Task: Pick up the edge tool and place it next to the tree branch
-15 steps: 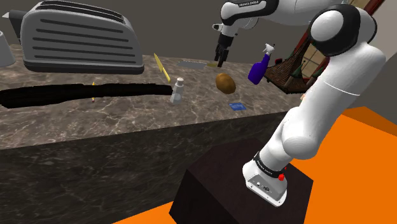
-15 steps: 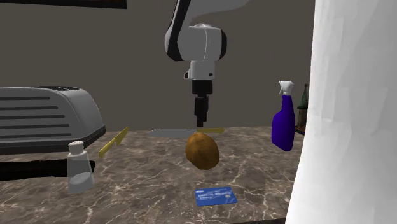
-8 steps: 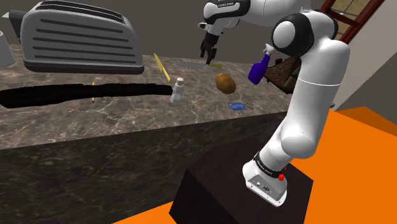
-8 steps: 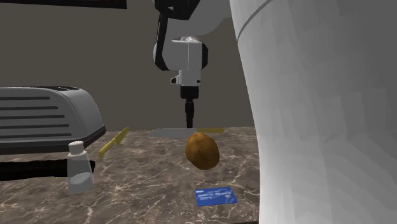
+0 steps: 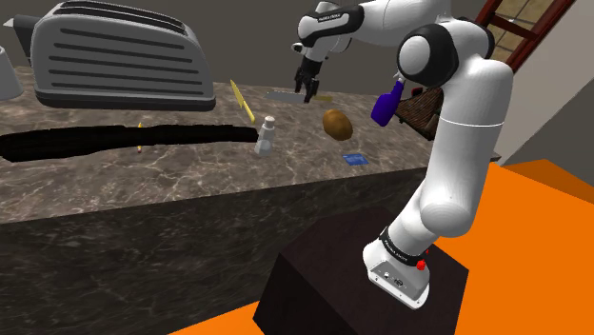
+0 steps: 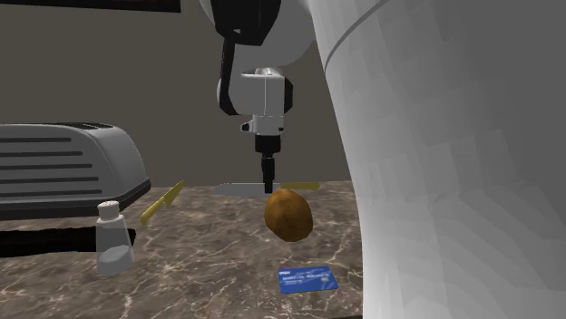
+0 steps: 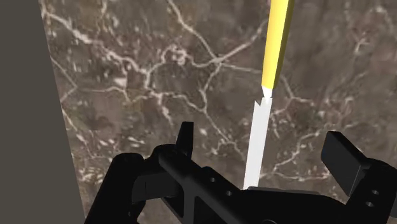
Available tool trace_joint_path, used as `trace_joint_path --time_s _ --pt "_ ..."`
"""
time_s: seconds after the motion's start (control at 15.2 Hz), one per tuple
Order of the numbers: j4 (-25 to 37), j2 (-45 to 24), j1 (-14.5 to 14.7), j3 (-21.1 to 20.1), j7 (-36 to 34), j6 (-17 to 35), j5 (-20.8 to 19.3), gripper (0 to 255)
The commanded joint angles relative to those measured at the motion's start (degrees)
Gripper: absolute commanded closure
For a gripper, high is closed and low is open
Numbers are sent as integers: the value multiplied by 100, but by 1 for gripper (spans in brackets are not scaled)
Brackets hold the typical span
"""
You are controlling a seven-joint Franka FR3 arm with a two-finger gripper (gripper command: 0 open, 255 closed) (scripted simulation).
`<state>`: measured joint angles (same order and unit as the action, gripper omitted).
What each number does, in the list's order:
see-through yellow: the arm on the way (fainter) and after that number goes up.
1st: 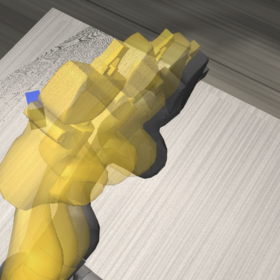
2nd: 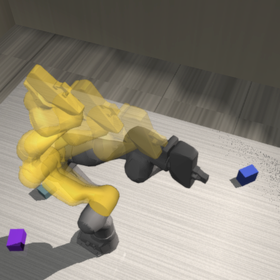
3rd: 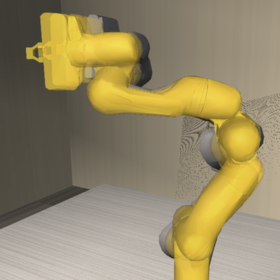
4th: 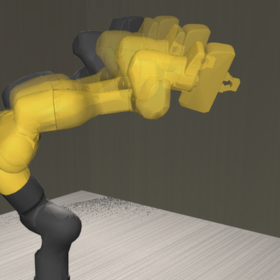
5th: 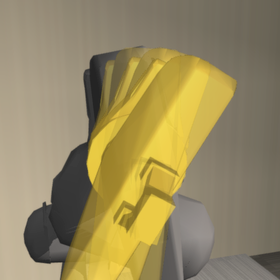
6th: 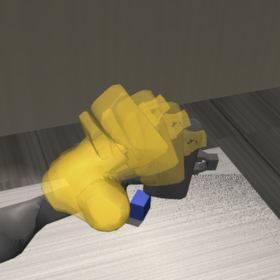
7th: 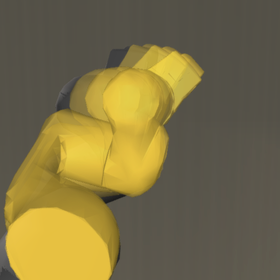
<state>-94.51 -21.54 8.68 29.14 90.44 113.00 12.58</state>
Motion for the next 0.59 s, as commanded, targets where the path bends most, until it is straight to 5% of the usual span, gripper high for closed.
trace_joint_path --time_s 0.0,0.4,0.46,0.53 --pt "-50 -10 6 -6 2 61 8 0" --pt "-49 -10 6 -6 2 60 8 0" --pt "-49 -10 6 -6 2 60 8 255" --pt "-49 -10 6 -6 2 60 8 255"
